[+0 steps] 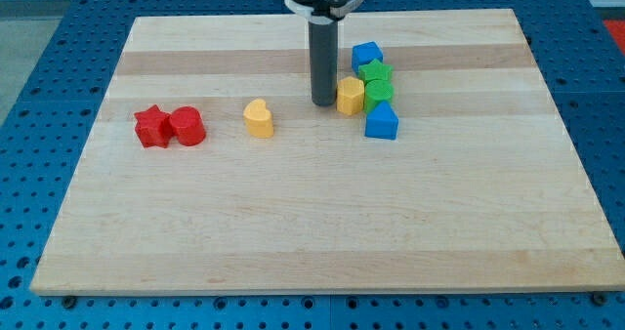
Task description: Move the blue cube closer to the yellow hexagon
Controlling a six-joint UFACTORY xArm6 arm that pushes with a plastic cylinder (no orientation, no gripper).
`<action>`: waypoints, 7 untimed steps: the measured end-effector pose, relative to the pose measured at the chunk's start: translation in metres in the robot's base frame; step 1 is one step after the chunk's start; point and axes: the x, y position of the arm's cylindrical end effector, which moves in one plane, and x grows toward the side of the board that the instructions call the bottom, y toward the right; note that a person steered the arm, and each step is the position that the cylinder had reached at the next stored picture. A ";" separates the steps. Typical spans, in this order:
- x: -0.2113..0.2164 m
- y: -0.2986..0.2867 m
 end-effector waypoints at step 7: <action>-0.104 0.082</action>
